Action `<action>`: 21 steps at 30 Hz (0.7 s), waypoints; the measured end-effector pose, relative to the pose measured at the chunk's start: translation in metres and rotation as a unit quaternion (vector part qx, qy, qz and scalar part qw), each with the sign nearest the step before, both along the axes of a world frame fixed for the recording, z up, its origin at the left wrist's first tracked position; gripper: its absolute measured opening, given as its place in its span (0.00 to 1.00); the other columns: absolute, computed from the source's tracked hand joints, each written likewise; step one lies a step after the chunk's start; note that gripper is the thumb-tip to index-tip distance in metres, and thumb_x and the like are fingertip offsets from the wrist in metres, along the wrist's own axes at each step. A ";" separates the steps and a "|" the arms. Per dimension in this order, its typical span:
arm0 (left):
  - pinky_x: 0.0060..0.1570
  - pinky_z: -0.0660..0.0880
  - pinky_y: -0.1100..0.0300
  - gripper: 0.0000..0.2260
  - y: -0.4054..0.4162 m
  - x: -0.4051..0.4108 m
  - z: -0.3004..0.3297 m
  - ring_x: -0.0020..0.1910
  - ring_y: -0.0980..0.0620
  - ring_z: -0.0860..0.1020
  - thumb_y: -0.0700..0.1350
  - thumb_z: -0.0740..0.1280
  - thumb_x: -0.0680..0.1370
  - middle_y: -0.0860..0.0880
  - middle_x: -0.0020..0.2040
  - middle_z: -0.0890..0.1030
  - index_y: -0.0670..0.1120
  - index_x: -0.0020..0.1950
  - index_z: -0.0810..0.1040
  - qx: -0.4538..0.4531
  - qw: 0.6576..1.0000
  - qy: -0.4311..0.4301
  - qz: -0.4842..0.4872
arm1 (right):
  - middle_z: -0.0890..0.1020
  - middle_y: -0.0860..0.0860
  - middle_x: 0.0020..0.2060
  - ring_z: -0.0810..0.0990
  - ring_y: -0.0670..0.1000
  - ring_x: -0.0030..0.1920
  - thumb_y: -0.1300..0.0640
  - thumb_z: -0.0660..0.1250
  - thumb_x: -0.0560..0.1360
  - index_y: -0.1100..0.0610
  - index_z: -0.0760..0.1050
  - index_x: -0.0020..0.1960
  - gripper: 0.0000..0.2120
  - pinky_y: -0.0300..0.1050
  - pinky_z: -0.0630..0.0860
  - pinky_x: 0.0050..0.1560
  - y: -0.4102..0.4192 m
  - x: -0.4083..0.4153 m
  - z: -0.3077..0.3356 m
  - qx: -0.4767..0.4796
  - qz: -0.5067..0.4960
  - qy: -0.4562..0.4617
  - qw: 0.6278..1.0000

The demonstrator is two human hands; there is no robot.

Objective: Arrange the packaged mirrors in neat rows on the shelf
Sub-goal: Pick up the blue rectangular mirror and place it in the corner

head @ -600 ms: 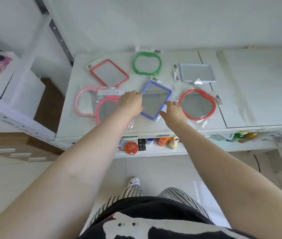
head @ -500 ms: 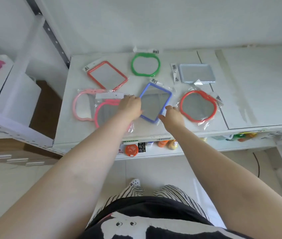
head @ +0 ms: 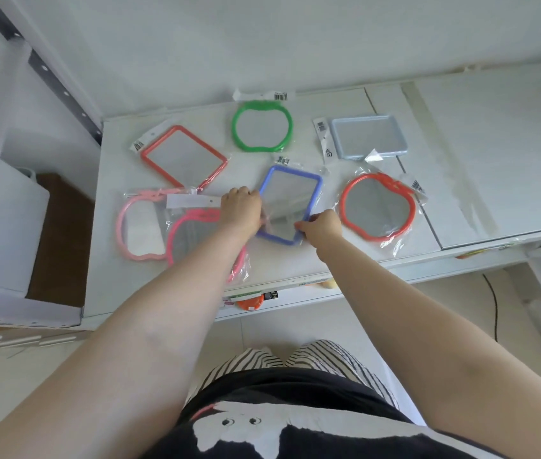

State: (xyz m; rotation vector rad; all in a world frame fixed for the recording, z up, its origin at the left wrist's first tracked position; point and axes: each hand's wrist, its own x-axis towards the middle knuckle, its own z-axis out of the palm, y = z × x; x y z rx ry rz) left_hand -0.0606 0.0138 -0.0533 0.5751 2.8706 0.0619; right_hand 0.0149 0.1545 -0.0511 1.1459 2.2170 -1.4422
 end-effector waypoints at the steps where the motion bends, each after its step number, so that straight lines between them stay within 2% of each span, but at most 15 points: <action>1: 0.60 0.69 0.52 0.20 0.000 -0.001 0.001 0.61 0.40 0.73 0.51 0.68 0.75 0.42 0.59 0.77 0.43 0.63 0.74 0.006 1.000 -0.006 0.002 | 0.72 0.53 0.24 0.66 0.53 0.27 0.63 0.66 0.71 0.59 0.67 0.33 0.11 0.37 0.65 0.26 0.002 -0.003 0.003 -0.020 -0.015 -0.002 1.000; 2: 0.60 0.69 0.51 0.19 0.000 -0.003 0.002 0.61 0.40 0.73 0.52 0.68 0.74 0.42 0.58 0.77 0.43 0.62 0.75 0.009 1.000 -0.010 0.002 | 0.71 0.52 0.23 0.67 0.53 0.27 0.62 0.66 0.71 0.60 0.67 0.33 0.11 0.37 0.66 0.27 0.003 -0.006 0.010 -0.039 -0.034 0.000 0.999; 4: 0.59 0.70 0.51 0.19 0.003 -0.004 0.006 0.61 0.40 0.73 0.53 0.68 0.74 0.42 0.58 0.77 0.44 0.61 0.76 0.015 1.000 -0.013 -0.001 | 0.72 0.54 0.27 0.70 0.54 0.29 0.62 0.64 0.73 0.61 0.68 0.36 0.08 0.43 0.69 0.33 0.007 -0.013 0.018 -0.057 -0.055 0.015 0.997; 6: 0.58 0.70 0.50 0.17 0.007 -0.005 0.013 0.60 0.39 0.72 0.51 0.66 0.75 0.41 0.58 0.75 0.43 0.60 0.76 0.051 0.998 -0.035 0.019 | 0.70 0.52 0.31 0.70 0.50 0.31 0.60 0.62 0.76 0.58 0.66 0.35 0.11 0.45 0.72 0.35 0.013 -0.019 0.030 -0.049 -0.047 0.037 0.997; 9: 0.45 0.72 0.55 0.14 0.016 -0.010 0.033 0.50 0.40 0.74 0.50 0.67 0.74 0.41 0.49 0.76 0.41 0.50 0.76 0.159 0.976 -0.108 0.105 | 0.68 0.52 0.33 0.71 0.49 0.28 0.59 0.60 0.78 0.57 0.64 0.36 0.12 0.41 0.72 0.30 0.027 -0.026 0.049 -0.033 -0.057 0.052 0.996; 10: 0.39 0.72 0.57 0.13 0.018 -0.013 0.040 0.45 0.42 0.75 0.50 0.68 0.74 0.42 0.45 0.77 0.40 0.47 0.77 0.216 0.954 -0.151 0.141 | 0.68 0.53 0.33 0.71 0.50 0.25 0.60 0.60 0.78 0.58 0.64 0.37 0.11 0.38 0.71 0.25 0.032 -0.026 0.057 -0.029 -0.068 0.050 0.996; 11: 0.34 0.74 0.59 0.11 0.021 -0.016 0.046 0.41 0.44 0.76 0.48 0.69 0.74 0.43 0.43 0.77 0.40 0.47 0.78 0.294 0.913 -0.214 0.183 | 0.68 0.53 0.32 0.71 0.51 0.23 0.60 0.60 0.77 0.58 0.65 0.38 0.10 0.35 0.69 0.21 0.036 -0.026 0.064 -0.023 -0.076 0.047 0.996; 13: 0.26 0.77 0.64 0.07 0.031 -0.016 0.059 0.35 0.50 0.77 0.42 0.70 0.76 0.45 0.41 0.78 0.39 0.45 0.77 0.435 0.788 -0.343 0.268 | 0.68 0.53 0.32 0.69 0.51 0.26 0.61 0.59 0.76 0.59 0.66 0.40 0.07 0.37 0.68 0.22 0.048 -0.023 0.076 -0.018 -0.087 0.065 0.994; 14: 0.23 0.76 0.67 0.05 0.036 -0.014 0.065 0.34 0.53 0.76 0.39 0.70 0.76 0.47 0.39 0.78 0.40 0.42 0.76 0.473 0.741 -0.379 0.289 | 0.68 0.52 0.32 0.68 0.51 0.28 0.61 0.59 0.76 0.60 0.67 0.42 0.04 0.39 0.68 0.25 0.053 -0.020 0.081 -0.023 -0.099 0.083 0.991; 16: 0.20 0.74 0.69 0.07 0.050 -0.012 0.071 0.34 0.56 0.75 0.38 0.69 0.76 0.49 0.38 0.78 0.42 0.39 0.74 0.500 0.708 -0.400 0.298 | 0.71 0.51 0.32 0.68 0.50 0.29 0.60 0.61 0.75 0.59 0.71 0.47 0.03 0.40 0.69 0.29 0.066 -0.010 0.089 -0.036 -0.126 0.119 0.984; 19: 0.19 0.74 0.69 0.09 0.077 -0.006 0.078 0.34 0.56 0.74 0.38 0.70 0.75 0.49 0.38 0.77 0.42 0.37 0.74 0.504 0.713 -0.393 0.289 | 0.75 0.51 0.30 0.73 0.51 0.28 0.55 0.64 0.75 0.57 0.73 0.38 0.09 0.37 0.70 0.27 0.089 0.011 0.095 -0.055 -0.143 0.127 0.980; 21: 0.20 0.75 0.69 0.10 0.099 0.004 0.083 0.33 0.56 0.75 0.37 0.71 0.75 0.49 0.37 0.77 0.42 0.36 0.73 0.504 0.720 -0.387 0.279 | 0.75 0.53 0.29 0.76 0.52 0.28 0.56 0.66 0.75 0.56 0.73 0.35 0.11 0.36 0.68 0.25 0.107 0.028 0.098 -0.057 -0.140 0.125 0.981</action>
